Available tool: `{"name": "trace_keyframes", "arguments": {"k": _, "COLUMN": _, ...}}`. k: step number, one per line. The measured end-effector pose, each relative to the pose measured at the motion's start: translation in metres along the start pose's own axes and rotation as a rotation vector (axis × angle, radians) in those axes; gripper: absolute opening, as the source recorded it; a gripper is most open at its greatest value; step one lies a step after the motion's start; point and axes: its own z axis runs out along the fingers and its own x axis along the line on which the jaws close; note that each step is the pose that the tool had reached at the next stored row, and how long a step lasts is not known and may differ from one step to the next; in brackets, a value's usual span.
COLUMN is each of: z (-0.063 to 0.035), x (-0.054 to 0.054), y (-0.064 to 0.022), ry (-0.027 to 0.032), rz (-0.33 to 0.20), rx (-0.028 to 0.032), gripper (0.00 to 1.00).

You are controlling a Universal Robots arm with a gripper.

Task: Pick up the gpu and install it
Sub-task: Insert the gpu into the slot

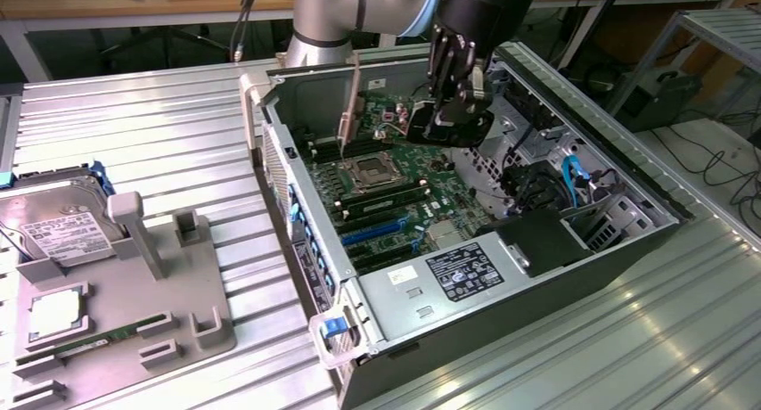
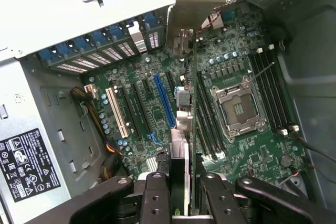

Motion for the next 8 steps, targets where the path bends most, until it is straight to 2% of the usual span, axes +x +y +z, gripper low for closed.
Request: {"name": "trace_keyframes", "arguments": {"k": 8, "z": 0.0028, "x": 0.0, "y": -0.0001, "ry": 0.0005, "rz": -0.002, "rx": -0.0011, "gripper": 0.27}}
